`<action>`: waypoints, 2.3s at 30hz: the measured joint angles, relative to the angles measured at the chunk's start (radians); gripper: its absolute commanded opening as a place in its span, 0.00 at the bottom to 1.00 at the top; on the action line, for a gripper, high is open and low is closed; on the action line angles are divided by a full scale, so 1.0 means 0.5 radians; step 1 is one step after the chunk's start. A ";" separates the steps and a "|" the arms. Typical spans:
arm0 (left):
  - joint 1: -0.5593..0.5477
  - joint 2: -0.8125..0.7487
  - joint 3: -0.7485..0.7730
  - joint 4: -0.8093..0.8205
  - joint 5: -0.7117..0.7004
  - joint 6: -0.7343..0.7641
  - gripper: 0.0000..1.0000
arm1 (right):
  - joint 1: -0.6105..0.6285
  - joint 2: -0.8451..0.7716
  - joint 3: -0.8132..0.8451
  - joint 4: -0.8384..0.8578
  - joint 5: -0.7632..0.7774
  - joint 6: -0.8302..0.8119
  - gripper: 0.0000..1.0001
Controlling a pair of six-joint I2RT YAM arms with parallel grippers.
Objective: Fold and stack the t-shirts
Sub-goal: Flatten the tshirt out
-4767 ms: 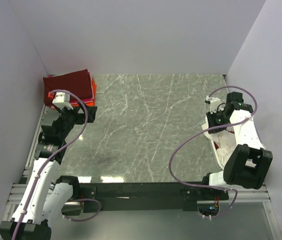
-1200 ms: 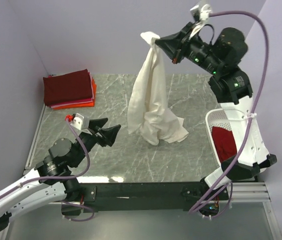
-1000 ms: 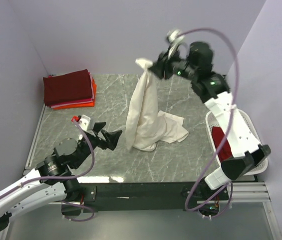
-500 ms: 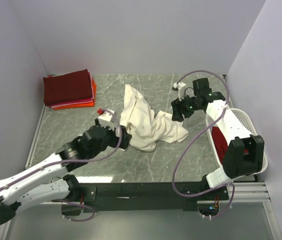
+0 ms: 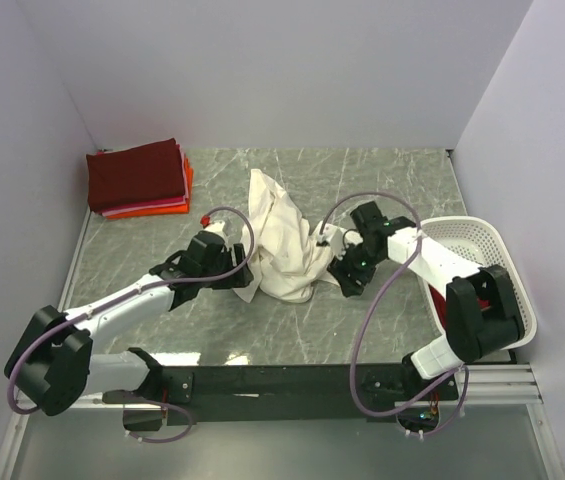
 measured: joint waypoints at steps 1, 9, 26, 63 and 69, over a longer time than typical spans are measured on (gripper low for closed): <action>0.001 0.011 -0.008 0.008 0.005 -0.004 0.69 | 0.031 0.000 -0.029 0.011 0.009 0.002 0.62; -0.002 -0.069 -0.121 0.018 0.011 -0.044 0.66 | 0.208 0.023 -0.118 0.221 0.153 0.081 0.61; -0.578 0.202 -0.014 0.273 0.071 0.094 0.70 | 0.250 0.292 -0.061 0.436 0.310 0.233 0.51; -0.790 0.249 0.497 0.047 -0.581 0.296 0.01 | 0.025 -0.046 0.297 -0.002 0.137 0.228 0.00; -0.785 0.031 1.096 -0.200 -0.453 0.471 0.01 | -0.109 -0.372 0.903 -0.217 0.156 0.194 0.00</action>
